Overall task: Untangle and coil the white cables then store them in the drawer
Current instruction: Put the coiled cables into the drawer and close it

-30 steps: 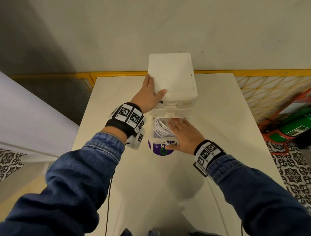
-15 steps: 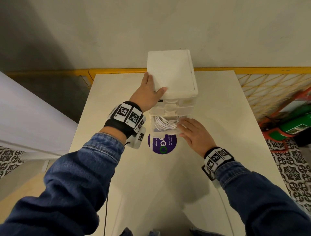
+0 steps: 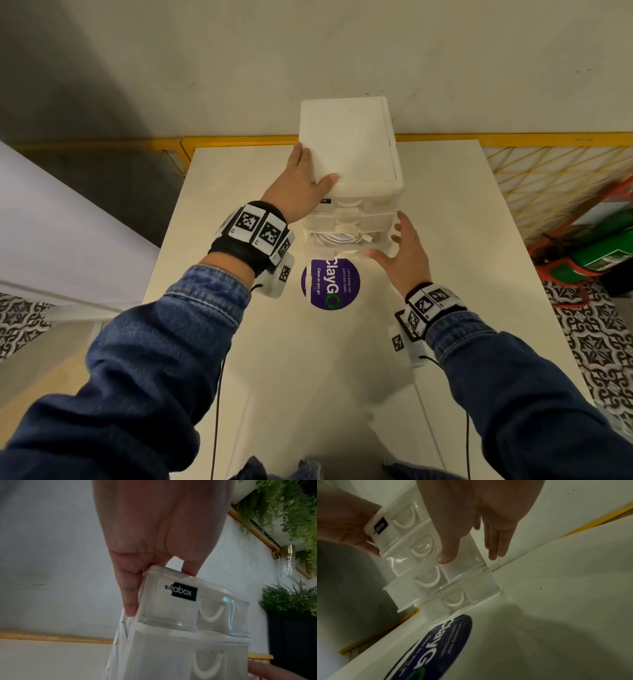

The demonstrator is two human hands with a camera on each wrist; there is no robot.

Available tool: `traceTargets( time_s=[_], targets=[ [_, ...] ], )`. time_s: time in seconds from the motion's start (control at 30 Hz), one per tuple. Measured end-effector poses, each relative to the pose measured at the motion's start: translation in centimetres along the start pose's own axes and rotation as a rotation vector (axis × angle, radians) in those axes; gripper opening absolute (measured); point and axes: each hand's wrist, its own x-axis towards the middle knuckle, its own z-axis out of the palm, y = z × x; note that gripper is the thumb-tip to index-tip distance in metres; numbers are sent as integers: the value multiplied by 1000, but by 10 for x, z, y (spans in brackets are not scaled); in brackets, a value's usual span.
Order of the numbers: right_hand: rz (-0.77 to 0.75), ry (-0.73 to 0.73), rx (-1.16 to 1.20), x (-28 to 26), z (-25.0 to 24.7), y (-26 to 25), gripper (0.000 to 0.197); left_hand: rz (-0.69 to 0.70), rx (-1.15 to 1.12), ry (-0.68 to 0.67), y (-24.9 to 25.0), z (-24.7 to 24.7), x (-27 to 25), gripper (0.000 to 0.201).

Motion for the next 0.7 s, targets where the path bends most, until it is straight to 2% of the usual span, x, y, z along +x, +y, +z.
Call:
traceTargets(
  time_s=[0.1,0.27,0.47,0.7],
  targets=[
    [-18,-73,20,4,-1,-1,78,-1,8,0,1,-1,-1,78],
    [16,-12,-29,15,3,-6,58,-15,3,-7,6,-3,-4,77],
    [87,54,-67,26,8,-10,51,-7,7,-11,3,-3,-3,75],
    [107,43,-61,21,9,-13,50,-15,-13,25,5,-3,-4,76]
  ],
)
